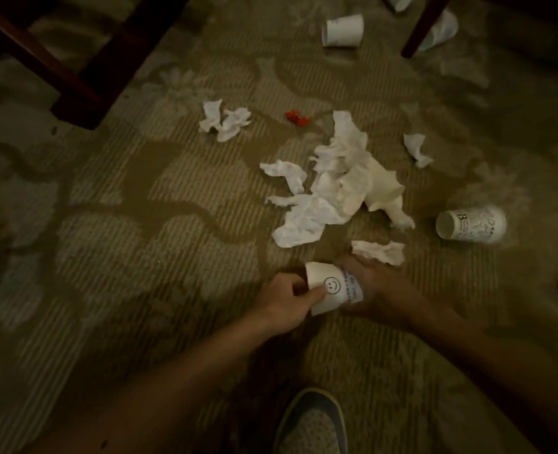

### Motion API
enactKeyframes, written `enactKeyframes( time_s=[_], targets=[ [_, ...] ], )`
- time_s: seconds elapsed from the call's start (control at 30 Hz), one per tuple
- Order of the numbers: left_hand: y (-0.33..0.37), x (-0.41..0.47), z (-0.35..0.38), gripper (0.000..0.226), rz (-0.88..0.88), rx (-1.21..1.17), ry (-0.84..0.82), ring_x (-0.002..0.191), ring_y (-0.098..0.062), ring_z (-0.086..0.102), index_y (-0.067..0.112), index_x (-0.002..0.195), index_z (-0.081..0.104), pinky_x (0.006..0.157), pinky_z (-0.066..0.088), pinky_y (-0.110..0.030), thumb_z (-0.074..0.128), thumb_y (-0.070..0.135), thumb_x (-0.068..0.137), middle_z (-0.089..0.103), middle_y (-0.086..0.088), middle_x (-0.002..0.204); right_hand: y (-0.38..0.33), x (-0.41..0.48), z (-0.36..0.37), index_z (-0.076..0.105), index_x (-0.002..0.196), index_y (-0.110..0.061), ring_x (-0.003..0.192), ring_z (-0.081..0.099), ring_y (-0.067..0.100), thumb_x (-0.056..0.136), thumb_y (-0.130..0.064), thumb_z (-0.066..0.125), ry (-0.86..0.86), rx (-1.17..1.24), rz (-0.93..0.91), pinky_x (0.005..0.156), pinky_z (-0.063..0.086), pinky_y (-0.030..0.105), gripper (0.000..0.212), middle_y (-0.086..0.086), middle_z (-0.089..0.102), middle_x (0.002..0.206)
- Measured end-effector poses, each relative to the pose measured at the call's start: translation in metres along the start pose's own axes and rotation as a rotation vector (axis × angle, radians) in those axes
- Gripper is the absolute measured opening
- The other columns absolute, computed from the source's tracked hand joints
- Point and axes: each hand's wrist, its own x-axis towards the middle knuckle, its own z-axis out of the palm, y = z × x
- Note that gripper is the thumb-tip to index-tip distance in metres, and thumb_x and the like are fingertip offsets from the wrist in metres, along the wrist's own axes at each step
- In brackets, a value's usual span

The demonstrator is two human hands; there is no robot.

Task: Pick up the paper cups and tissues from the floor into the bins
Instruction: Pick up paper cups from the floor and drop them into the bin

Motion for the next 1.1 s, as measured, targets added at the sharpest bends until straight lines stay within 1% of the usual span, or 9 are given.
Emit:
enactKeyframes(
  time_s=[0.17, 0.3, 0.4, 0.5, 0.6, 0.7, 0.9, 1.03, 1.1],
  targets=[
    [-0.002, 0.005, 0.022, 0.012, 0.068, -0.204, 0.136, 0.088, -0.001, 0.063, 0.028, 0.101, 0.069, 0.066, 0.045, -0.014, 0.063, 0.035, 0.093, 0.069, 0.011, 0.099, 0.015, 0.005, 0.015, 0.045, 0.135, -0.025, 0.110, 0.054, 0.014, 0.073, -0.053, 0.075, 0.082, 0.183, 0.030, 0.091, 0.048, 0.032, 0.074, -0.003, 0.055, 0.129],
    [0.012, 0.008, 0.026, 0.006, 0.086, -0.405, 0.377, 0.086, -0.003, 0.067, 0.028, 0.086, 0.067, 0.068, 0.054, -0.018, 0.071, 0.032, 0.088, 0.072, 0.008, 0.094, 0.016, 0.003, 0.021, 0.059, 0.115, -0.028, 0.081, 0.060, 0.003, 0.069, -0.059, 0.076, 0.148, 0.514, 0.107, 0.064, 0.049, 0.019, 0.058, -0.011, 0.064, 0.100],
    [0.033, 0.012, 0.021, 0.038, 0.074, -0.593, 0.437, 0.097, -0.007, 0.067, 0.033, 0.108, 0.061, 0.079, 0.060, -0.030, 0.082, 0.036, 0.077, 0.064, 0.005, 0.115, 0.009, 0.007, 0.016, 0.066, 0.096, -0.025, 0.064, 0.061, 0.000, 0.077, -0.056, 0.071, 0.213, 0.855, 0.128, 0.051, 0.040, 0.013, 0.037, -0.011, 0.069, 0.077],
    [0.046, 0.014, 0.009, 0.088, 0.022, -0.765, 0.310, 0.092, -0.005, 0.070, 0.030, 0.129, 0.052, 0.078, 0.060, -0.030, 0.088, 0.052, 0.052, 0.067, 0.008, 0.113, -0.013, 0.011, 0.008, 0.070, 0.087, -0.022, 0.058, 0.060, -0.003, 0.082, -0.040, 0.071, 0.214, 1.133, 0.093, 0.049, 0.041, 0.012, 0.019, -0.014, 0.068, 0.067],
    [0.052, 0.018, -0.003, 0.071, 0.026, -0.936, 0.117, 0.095, -0.017, 0.073, 0.022, 0.109, 0.072, 0.076, 0.059, -0.033, 0.086, 0.052, 0.046, 0.076, -0.002, 0.101, -0.030, 0.009, 0.002, 0.070, 0.082, -0.020, 0.054, 0.058, -0.005, 0.087, -0.031, 0.069, 0.168, 1.309, 0.024, 0.048, 0.040, 0.010, 0.012, -0.013, 0.066, 0.061],
    [0.062, 0.020, 0.002, 0.044, 0.033, -0.951, 0.013, 0.088, -0.019, 0.074, 0.022, 0.087, 0.079, 0.066, 0.058, -0.029, 0.093, 0.044, 0.051, 0.077, -0.006, 0.092, -0.022, 0.002, -0.002, 0.069, 0.083, -0.022, 0.056, 0.059, -0.008, 0.090, -0.027, 0.067, 0.198, 1.352, -0.001, 0.049, 0.041, 0.008, 0.009, -0.017, 0.066, 0.061],
    [0.073, 0.018, 0.022, 0.062, -0.003, -0.896, 0.008, 0.075, -0.017, 0.075, 0.016, 0.095, 0.070, 0.057, 0.057, -0.028, 0.088, 0.039, 0.039, 0.077, -0.003, 0.080, -0.008, -0.015, 0.012, 0.072, 0.097, -0.015, 0.081, 0.070, 0.005, 0.093, -0.025, 0.062, 0.235, 1.360, 0.040, 0.065, 0.049, 0.015, 0.014, -0.005, 0.075, 0.087],
    [0.074, 0.023, 0.018, 0.063, -0.004, -0.763, 0.031, 0.083, -0.013, 0.074, 0.023, 0.108, 0.066, 0.063, 0.059, -0.031, 0.091, 0.037, 0.052, 0.077, 0.003, 0.092, 0.015, -0.017, 0.009, 0.068, 0.103, -0.035, 0.093, 0.064, 0.002, 0.083, -0.064, 0.054, 0.282, 1.056, 0.038, 0.076, 0.052, 0.025, 0.038, -0.016, 0.070, 0.099],
    [0.072, 0.027, 0.011, 0.073, 0.002, -0.641, 0.080, 0.091, -0.012, 0.070, 0.030, 0.119, 0.061, 0.071, 0.060, -0.036, 0.092, 0.041, 0.054, 0.072, 0.006, 0.104, 0.037, -0.012, 0.011, 0.059, 0.117, -0.043, 0.116, 0.051, 0.002, 0.077, -0.083, 0.037, 0.419, 0.757, 0.194, 0.093, 0.046, 0.036, 0.061, -0.018, 0.059, 0.121]
  ],
)
